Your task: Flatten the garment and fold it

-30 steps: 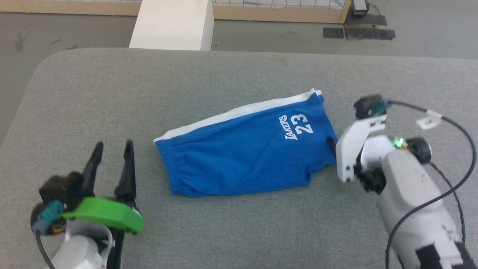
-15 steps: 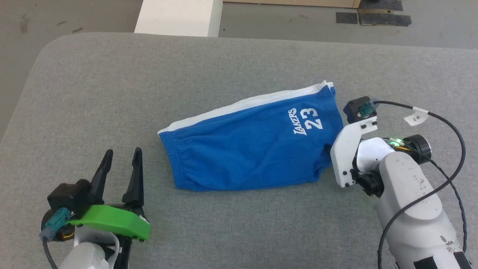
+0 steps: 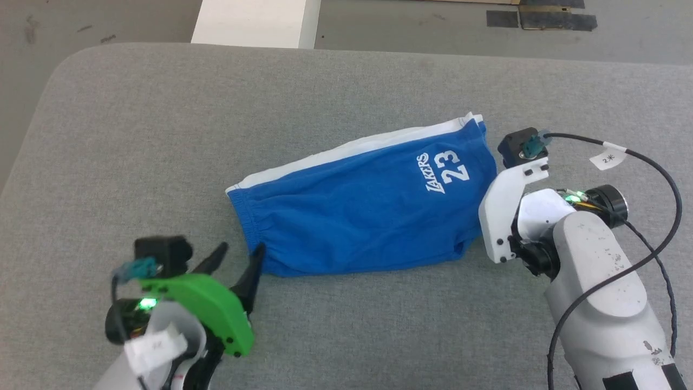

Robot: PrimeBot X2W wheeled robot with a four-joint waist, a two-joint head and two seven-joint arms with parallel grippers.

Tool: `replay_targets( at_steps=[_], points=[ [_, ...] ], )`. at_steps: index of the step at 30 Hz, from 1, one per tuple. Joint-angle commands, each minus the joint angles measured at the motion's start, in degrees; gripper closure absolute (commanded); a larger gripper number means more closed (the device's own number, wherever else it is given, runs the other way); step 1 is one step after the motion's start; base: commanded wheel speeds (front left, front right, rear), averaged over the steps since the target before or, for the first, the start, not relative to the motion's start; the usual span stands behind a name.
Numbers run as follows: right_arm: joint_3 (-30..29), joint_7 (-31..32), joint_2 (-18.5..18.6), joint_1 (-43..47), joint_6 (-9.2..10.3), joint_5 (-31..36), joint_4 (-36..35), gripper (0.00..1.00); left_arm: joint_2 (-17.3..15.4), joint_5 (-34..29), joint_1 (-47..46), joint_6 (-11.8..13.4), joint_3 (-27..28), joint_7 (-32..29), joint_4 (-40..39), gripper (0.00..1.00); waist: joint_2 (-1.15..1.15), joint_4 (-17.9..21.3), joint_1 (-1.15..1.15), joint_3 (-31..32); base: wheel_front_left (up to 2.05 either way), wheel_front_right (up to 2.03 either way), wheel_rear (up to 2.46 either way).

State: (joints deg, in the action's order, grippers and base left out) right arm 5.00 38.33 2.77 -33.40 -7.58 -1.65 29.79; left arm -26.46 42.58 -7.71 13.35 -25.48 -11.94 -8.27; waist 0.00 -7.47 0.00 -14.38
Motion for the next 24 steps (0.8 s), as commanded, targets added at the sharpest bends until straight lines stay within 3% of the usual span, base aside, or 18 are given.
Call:
replay_targets(
  at_steps=[1,5,8,16,17,18,19,24],
  points=[
    [0.21,0.15,0.11,0.52,0.09,-0.66,-0.65,1.00,-0.51,1.35,-1.97,1.30,-0.55,-3.50,-0.34,0.00,0.00,-0.01,0.00,-0.23,0.00,0.00,0.00],
    [1.25,0.38,0.11,0.17,0.09,-1.63,-1.61,1.00,-1.35,0.98,-5.70,2.41,-2.45,-10.00,1.56,0.00,0.00,0.58,0.00,-0.90,0.00,0.00,0.00],
    [1.82,0.42,0.11,0.09,0.09,-2.19,-2.07,1.00,-0.50,1.16,-8.19,1.82,-3.62,-11.97,4.54,0.00,0.00,1.02,0.00,-1.29,0.00,0.00,0.00],
    [2.83,0.77,0.11,0.41,0.09,-2.79,-3.10,1.00,1.39,0.67,-11.81,-0.33,-5.80,-12.46,15.69,0.00,0.00,2.59,0.00,-2.40,0.00,0.00,0.00],
    [3.00,0.83,0.11,0.55,0.09,-2.89,-3.32,1.00,1.60,0.83,-11.94,-0.79,-5.97,-12.32,16.81,0.08,0.00,2.80,0.00,-2.53,0.00,0.00,0.00],
    [3.07,0.84,0.11,0.69,0.09,-2.89,-3.50,1.00,1.83,1.02,-12.04,-1.22,-6.05,-12.09,17.57,0.69,0.00,2.90,0.00,-2.59,0.00,0.00,0.00],
    [3.04,0.86,0.11,0.91,0.09,-2.88,-3.69,1.00,2.20,1.46,-12.01,-1.81,-6.15,-11.92,18.41,1.00,0.00,3.03,0.00,-2.61,0.00,0.00,0.00],
    [2.43,1.03,0.10,2.47,0.09,-3.14,-4.45,1.00,3.12,3.60,-11.36,-4.19,-5.74,-10.66,19.91,1.00,0.00,3.12,0.00,-1.94,0.00,0.00,0.00]
  ],
)
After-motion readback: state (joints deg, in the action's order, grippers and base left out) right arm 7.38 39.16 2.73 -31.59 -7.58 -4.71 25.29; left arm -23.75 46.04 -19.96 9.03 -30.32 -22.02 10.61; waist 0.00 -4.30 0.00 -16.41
